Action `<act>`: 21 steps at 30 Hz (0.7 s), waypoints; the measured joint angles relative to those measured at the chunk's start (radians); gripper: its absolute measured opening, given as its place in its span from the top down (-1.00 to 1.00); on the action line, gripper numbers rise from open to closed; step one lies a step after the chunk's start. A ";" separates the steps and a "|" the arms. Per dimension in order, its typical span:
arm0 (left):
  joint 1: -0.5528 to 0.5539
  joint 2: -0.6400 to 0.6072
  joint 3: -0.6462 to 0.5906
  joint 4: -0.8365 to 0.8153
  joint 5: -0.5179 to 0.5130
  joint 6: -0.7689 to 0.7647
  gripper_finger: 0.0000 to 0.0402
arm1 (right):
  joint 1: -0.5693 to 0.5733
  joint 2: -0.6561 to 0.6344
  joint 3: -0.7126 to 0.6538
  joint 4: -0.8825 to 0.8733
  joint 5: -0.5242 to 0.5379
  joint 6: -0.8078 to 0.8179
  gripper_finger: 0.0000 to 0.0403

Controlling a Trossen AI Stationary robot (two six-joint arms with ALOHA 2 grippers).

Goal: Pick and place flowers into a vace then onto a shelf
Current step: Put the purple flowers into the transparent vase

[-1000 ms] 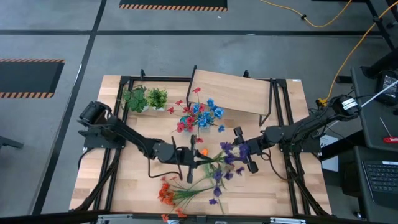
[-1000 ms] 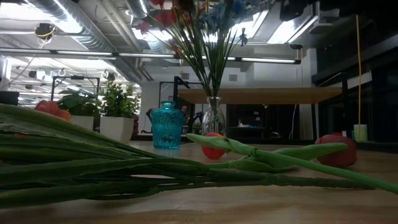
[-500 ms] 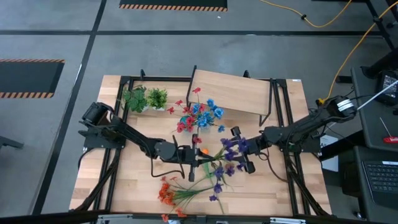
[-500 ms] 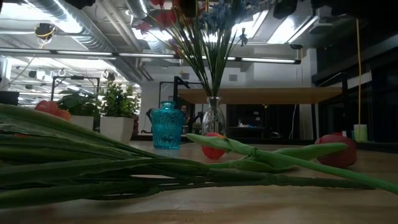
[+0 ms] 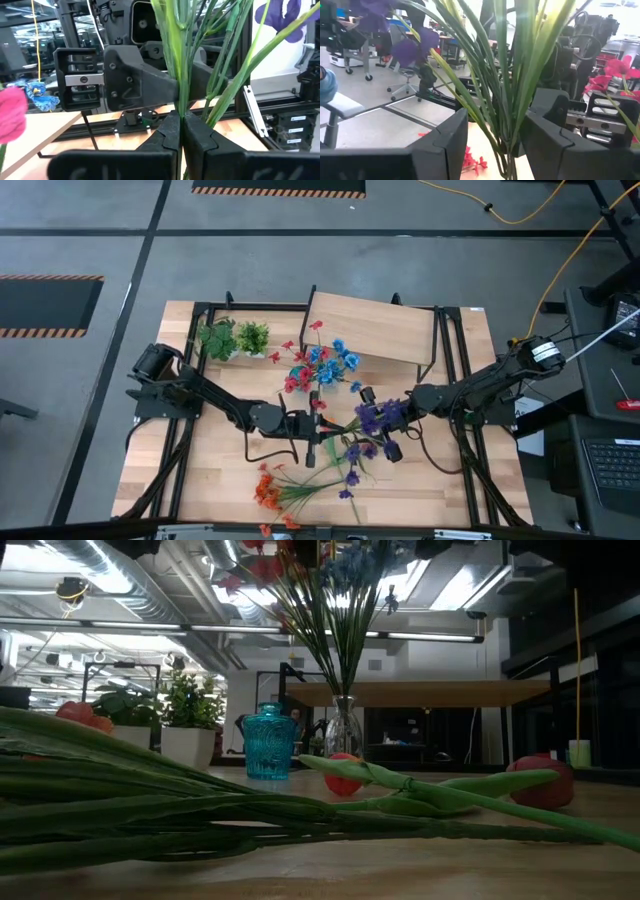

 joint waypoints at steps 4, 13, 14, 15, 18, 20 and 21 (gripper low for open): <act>0.012 0.000 0.000 -0.005 0.004 0.000 0.98 | -0.001 0.001 0.000 -0.002 0.004 -0.004 0.17; 0.033 0.000 0.000 -0.018 0.019 0.000 0.98 | -0.003 0.002 0.000 -0.004 0.017 -0.005 0.62; 0.033 0.000 0.000 -0.023 0.019 0.000 0.98 | -0.003 0.001 0.000 -0.006 0.018 -0.004 0.70; 0.033 0.000 0.000 -0.031 0.019 0.000 0.98 | -0.003 0.002 0.000 -0.008 0.018 -0.004 0.79; 0.031 0.000 0.000 -0.043 0.037 0.000 0.97 | -0.003 0.002 0.000 -0.011 0.015 -0.005 0.95; 0.027 0.000 0.001 -0.042 0.041 0.000 0.93 | -0.002 0.002 0.000 -0.010 0.011 -0.001 0.94; 0.024 0.000 0.001 -0.043 0.038 0.002 0.90 | -0.002 0.002 0.000 -0.010 0.007 0.000 0.94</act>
